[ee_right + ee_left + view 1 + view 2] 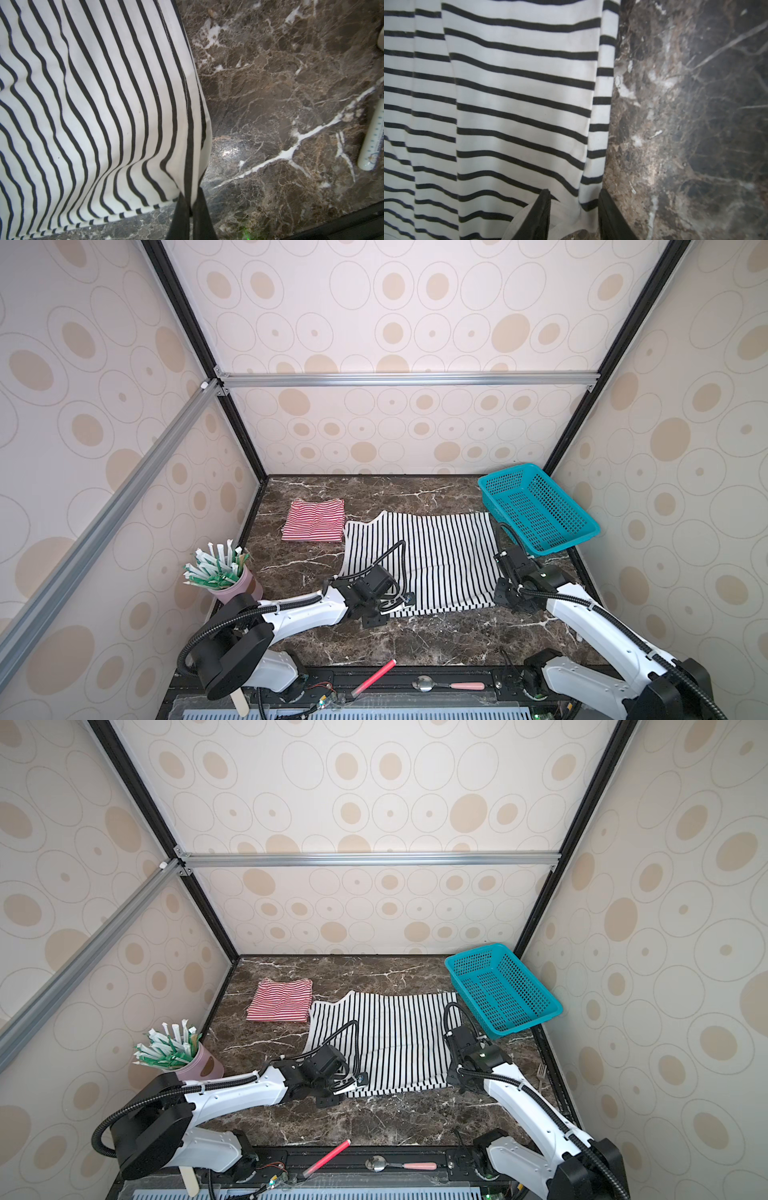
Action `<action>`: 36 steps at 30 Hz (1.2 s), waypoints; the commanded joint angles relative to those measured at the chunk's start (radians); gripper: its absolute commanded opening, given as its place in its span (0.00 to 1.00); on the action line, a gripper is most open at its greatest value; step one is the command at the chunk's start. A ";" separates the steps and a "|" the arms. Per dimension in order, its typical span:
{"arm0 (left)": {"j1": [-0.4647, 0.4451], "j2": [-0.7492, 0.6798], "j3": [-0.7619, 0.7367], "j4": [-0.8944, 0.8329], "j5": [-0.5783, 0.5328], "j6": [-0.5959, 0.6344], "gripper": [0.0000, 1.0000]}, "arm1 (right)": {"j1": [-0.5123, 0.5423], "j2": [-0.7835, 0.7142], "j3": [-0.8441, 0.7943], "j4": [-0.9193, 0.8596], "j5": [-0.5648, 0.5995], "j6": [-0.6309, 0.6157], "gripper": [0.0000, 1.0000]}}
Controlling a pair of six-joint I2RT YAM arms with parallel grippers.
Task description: Fold and stack the tank tops
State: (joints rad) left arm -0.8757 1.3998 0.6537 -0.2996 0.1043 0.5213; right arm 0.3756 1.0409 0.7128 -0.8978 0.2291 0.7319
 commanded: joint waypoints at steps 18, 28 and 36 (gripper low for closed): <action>-0.014 -0.010 0.041 -0.236 0.280 0.087 0.00 | -0.019 -0.041 0.040 -0.063 0.010 -0.040 0.00; -0.016 -0.089 0.086 -0.194 0.087 0.031 0.00 | -0.027 -0.049 0.127 -0.087 0.000 -0.056 0.00; 0.044 -0.038 0.147 -0.077 -0.123 0.050 0.00 | -0.091 0.046 0.189 -0.020 -0.016 -0.122 0.00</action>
State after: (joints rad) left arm -0.8593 1.3388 0.7353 -0.4282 0.0814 0.5610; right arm 0.3027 1.0580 0.8719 -0.9363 0.2111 0.6441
